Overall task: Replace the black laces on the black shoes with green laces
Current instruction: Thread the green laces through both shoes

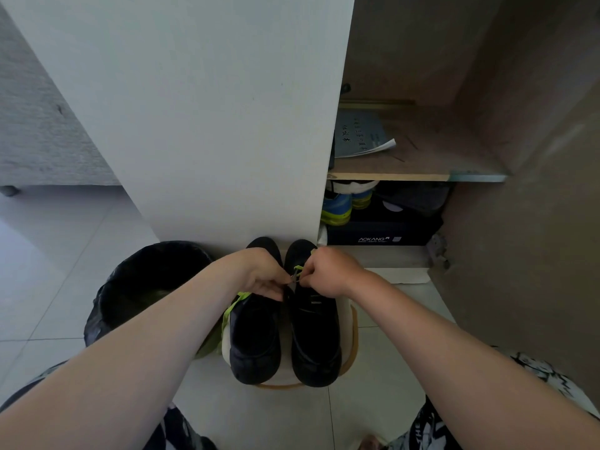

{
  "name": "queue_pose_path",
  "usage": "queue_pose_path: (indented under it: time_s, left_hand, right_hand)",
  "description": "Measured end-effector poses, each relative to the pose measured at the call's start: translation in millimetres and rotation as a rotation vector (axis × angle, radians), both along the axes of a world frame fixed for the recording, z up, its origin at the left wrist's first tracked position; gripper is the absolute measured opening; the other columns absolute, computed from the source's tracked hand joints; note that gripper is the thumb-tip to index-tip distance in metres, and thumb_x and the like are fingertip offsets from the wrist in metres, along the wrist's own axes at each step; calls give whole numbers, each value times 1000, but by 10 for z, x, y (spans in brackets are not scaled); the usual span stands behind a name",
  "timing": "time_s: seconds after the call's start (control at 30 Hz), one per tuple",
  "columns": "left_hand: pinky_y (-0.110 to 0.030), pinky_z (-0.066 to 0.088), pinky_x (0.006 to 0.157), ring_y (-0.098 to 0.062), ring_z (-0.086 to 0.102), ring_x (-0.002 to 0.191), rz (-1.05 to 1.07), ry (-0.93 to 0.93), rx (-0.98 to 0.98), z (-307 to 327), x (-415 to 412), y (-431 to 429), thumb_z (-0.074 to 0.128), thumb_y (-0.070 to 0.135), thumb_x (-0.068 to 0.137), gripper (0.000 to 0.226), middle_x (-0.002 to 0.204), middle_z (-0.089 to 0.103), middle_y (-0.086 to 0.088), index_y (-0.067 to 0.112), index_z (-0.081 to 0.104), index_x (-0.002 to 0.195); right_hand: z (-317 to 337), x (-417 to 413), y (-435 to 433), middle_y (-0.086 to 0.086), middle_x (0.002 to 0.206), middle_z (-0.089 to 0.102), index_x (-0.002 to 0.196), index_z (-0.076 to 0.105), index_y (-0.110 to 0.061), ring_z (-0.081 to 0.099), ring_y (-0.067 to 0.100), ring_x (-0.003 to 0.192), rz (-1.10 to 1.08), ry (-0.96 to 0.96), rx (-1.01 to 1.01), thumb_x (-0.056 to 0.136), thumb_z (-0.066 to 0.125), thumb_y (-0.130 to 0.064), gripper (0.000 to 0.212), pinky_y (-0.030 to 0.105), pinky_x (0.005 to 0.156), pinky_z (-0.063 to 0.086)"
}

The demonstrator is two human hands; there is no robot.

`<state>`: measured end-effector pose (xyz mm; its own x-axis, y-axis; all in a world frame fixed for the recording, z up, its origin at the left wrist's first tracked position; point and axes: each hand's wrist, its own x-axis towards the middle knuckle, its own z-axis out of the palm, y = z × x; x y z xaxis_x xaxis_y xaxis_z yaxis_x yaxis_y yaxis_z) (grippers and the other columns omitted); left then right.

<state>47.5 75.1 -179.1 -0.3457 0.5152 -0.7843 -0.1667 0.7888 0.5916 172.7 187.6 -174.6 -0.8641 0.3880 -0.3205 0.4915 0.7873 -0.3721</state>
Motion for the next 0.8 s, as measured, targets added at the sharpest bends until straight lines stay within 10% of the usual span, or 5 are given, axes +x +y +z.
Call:
queue_pose_path:
  time_s: [0.57,0.8]
  left_hand:
    - [-27,60,62,-20,67,67,-25,77,50,23,106,10,57,6,97,23,85,67,-15,-9,64,113]
    - [-27,60,58,-23,72,65,-55,170,51,9,100,2,61,3,94,17,75,69,-16,-10,64,104]
  right_hand:
    - [-6,4,-121,2,91,72,95,80,-30,65,26,87,40,16,99,92,63,-36,19,28,63,41]
    - [-25,14,-99,2,111,67,108,75,-29,63,26,105,17,51,70,88,63,-27,23,33,78,51]
